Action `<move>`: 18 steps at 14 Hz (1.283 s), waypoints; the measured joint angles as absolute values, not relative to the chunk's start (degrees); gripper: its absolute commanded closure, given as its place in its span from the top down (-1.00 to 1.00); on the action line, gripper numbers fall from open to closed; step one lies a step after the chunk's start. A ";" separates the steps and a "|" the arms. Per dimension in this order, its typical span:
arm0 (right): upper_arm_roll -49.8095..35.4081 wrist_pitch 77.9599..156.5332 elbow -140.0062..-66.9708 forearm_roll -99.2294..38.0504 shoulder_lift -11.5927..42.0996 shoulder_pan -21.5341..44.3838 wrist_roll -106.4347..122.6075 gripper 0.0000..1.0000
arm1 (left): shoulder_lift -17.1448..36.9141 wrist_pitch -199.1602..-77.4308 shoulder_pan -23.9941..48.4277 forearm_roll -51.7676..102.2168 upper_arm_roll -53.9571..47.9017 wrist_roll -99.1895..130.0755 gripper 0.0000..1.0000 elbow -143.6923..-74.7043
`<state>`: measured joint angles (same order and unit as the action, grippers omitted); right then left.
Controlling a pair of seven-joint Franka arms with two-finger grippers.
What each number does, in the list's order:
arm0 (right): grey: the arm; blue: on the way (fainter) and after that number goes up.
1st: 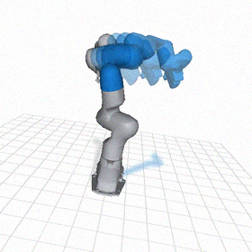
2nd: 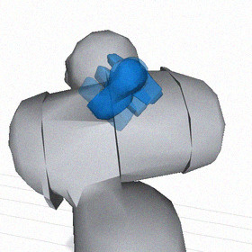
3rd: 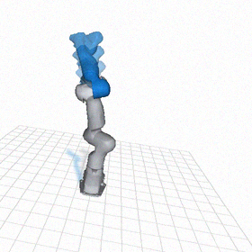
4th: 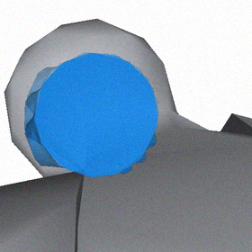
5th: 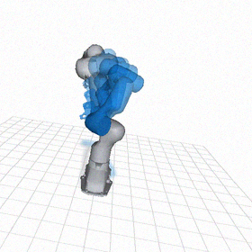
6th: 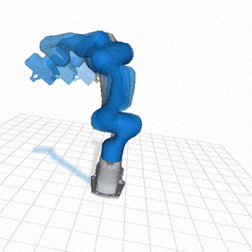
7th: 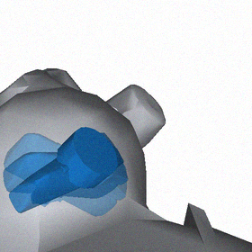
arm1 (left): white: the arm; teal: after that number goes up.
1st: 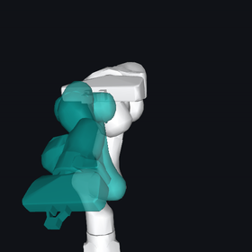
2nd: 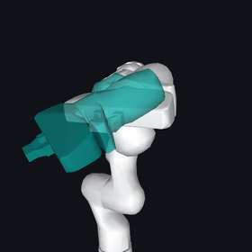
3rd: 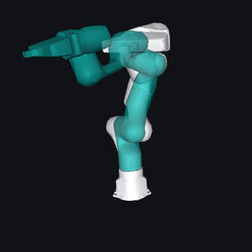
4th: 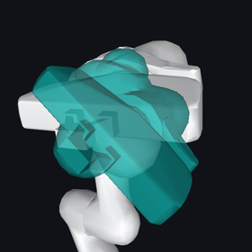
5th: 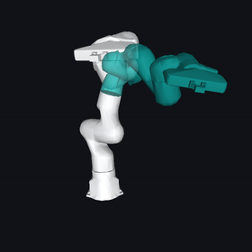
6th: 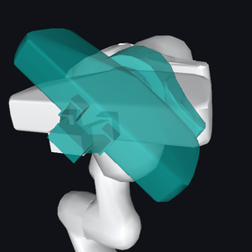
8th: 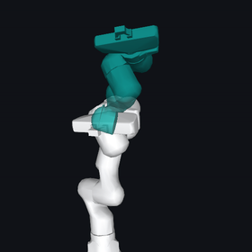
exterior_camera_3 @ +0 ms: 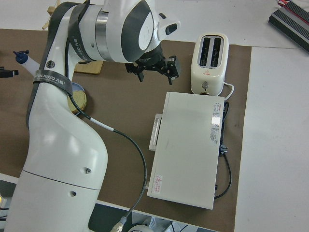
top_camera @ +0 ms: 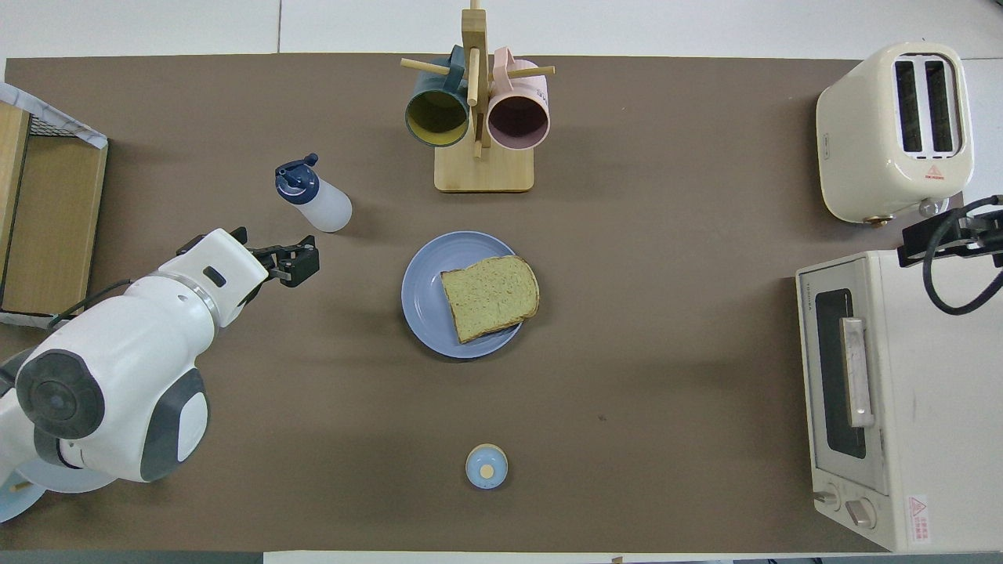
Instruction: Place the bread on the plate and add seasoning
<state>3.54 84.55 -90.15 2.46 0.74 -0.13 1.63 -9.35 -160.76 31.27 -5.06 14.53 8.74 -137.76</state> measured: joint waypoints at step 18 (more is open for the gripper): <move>3.54 84.55 -90.15 2.46 0.74 -0.13 1.63 1.00 | -11.04 -105.78 30.36 -5.03 14.74 8.73 1.00 -107.64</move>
<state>3.54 84.55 -90.15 2.46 0.74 -0.13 1.63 -11.04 -105.78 30.36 -5.03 14.74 8.73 -107.64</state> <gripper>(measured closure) 0.000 0.000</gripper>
